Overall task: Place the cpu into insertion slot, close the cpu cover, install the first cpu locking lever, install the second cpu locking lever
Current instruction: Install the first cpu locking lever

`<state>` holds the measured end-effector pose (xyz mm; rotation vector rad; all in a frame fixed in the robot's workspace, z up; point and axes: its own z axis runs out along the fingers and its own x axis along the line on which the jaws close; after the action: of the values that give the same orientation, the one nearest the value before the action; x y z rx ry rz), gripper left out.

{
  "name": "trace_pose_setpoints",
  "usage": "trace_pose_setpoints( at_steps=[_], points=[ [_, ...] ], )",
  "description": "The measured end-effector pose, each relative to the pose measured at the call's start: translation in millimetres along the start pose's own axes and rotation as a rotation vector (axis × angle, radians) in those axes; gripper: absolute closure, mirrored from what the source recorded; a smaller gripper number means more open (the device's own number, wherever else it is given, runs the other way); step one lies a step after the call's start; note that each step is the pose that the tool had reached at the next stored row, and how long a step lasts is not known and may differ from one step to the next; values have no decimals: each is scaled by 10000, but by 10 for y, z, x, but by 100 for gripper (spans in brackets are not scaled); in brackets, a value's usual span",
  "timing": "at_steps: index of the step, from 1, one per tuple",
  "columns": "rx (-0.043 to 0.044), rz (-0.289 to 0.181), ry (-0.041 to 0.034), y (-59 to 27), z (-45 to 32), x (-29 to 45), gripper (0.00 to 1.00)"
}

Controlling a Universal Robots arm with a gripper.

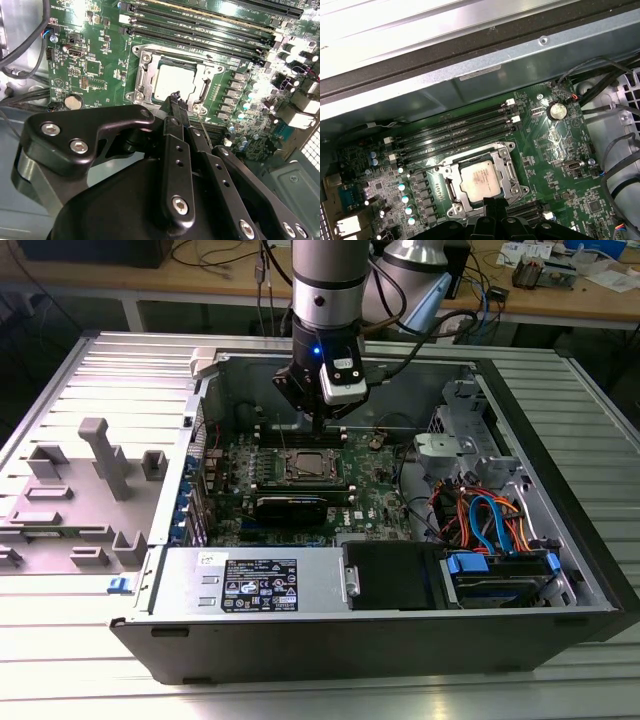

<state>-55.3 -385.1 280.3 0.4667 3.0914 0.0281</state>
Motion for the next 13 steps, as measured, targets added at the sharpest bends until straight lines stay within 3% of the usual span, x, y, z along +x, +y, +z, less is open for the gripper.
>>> trace_pose_setpoints(
  at_steps=[9,11,13],
  points=[
    [0,-48,-2,0,0,0,89],
    [-2,-231,2,-1,-1,3,89],
    [-9,-775,13,-2,2,4,89]
  ],
)
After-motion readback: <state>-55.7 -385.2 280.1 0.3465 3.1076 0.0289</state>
